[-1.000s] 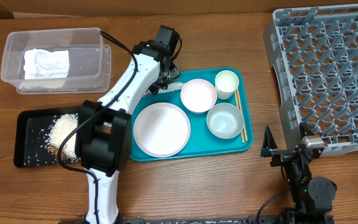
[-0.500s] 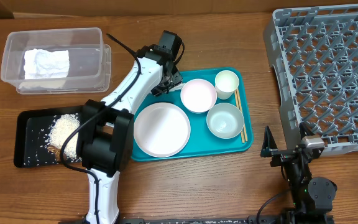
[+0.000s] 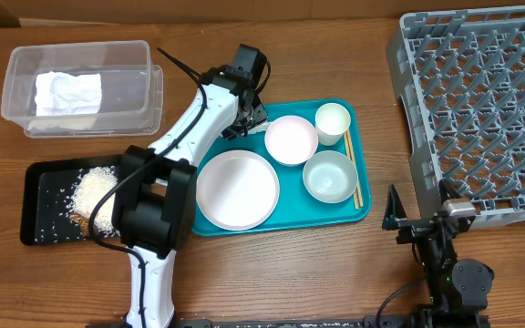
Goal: Sort waste into correct bins and load items into the dishwasher
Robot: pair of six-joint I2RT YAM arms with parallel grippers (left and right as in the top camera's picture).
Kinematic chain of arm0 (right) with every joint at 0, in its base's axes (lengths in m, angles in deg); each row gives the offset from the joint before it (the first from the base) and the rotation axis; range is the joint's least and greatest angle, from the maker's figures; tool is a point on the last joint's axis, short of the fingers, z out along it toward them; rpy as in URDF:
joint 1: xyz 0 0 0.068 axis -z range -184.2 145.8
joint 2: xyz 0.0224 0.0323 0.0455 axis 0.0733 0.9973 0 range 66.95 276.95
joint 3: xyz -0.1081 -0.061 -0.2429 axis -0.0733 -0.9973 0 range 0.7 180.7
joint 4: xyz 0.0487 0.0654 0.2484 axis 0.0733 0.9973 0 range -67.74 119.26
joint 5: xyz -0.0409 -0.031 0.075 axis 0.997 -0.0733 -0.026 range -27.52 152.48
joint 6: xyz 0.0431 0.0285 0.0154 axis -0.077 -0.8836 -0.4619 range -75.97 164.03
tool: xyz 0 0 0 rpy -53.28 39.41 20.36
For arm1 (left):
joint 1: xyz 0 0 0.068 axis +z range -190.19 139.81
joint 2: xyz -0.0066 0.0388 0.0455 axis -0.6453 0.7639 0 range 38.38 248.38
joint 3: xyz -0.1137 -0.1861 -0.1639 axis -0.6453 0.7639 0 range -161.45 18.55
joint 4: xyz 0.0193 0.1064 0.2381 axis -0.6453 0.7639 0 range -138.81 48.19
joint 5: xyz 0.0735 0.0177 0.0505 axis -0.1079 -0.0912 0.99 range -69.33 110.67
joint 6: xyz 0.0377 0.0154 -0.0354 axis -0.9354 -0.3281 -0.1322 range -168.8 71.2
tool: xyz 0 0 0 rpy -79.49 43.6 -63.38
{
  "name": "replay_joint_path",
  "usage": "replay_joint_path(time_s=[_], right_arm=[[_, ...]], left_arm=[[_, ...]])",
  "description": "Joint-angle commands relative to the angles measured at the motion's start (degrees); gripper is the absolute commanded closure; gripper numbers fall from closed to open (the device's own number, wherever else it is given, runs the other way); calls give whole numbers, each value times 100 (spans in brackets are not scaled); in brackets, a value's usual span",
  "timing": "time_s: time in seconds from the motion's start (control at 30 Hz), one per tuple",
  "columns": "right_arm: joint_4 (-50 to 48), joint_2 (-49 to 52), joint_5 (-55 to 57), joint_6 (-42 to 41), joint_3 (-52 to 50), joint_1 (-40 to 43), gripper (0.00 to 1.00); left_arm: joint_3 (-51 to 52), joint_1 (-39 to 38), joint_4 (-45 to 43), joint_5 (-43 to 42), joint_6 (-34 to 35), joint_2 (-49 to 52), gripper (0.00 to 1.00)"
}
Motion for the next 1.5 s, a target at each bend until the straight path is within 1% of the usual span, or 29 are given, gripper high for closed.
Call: replay_joint_path(time_s=[0.0, 0.13, 0.17, 0.3, 0.33, 0.43, 0.6, 0.77, 0.83, 0.9, 1.13, 1.23, 1.3, 1.47], right_arm=[[-31, -57, 33, 0, -61, 33, 0], [-31, -57, 33, 0, -61, 33, 0], [-31, -57, 33, 0, -61, 33, 0], [-31, -57, 33, -2, -61, 33, 0], [-31, -57, 33, 0, -61, 33, 0], [-31, -57, 35, 0, -61, 33, 0], [-31, -57, 33, 0, -61, 33, 0], [-31, -57, 33, 0, -61, 33, 0], [-31, -57, 33, 0, -61, 33, 0], [-31, -57, 33, -2, -61, 33, 0], [-31, -57, 33, 0, -61, 33, 0], [-31, -57, 33, 0, -61, 33, 0], [-31, -57, 33, 0, -61, 33, 0], [-31, -57, 33, 0, -61, 33, 0]], left_arm=[[63, -33, 0, 120, -96, 125, 54], [66, -35, 42, 120, -96, 131, 65], [66, -35, 66, 118, -94, 133, 70], [63, -33, 210, 120, -140, 133, 94], [63, -33, 258, 122, -160, 133, 96], [57, -33, 439, 92, -157, 125, 96], [-57, -26, 629, -271, -157, -70, 96], [-229, -33, 713, -837, -138, -654, 96], [-229, -33, 833, -957, -7, -911, 96], [-229, -33, 1016, -955, 138, -1154, 96], [-229, -15, 1458, -927, 146, -1683, 96], [-229, 17, 1473, -894, 146, -1779, 96], [-229, 96, 1416, -671, 149, -1840, 96], [-341, 570, 1239, -262, 149, -2140, 96]])
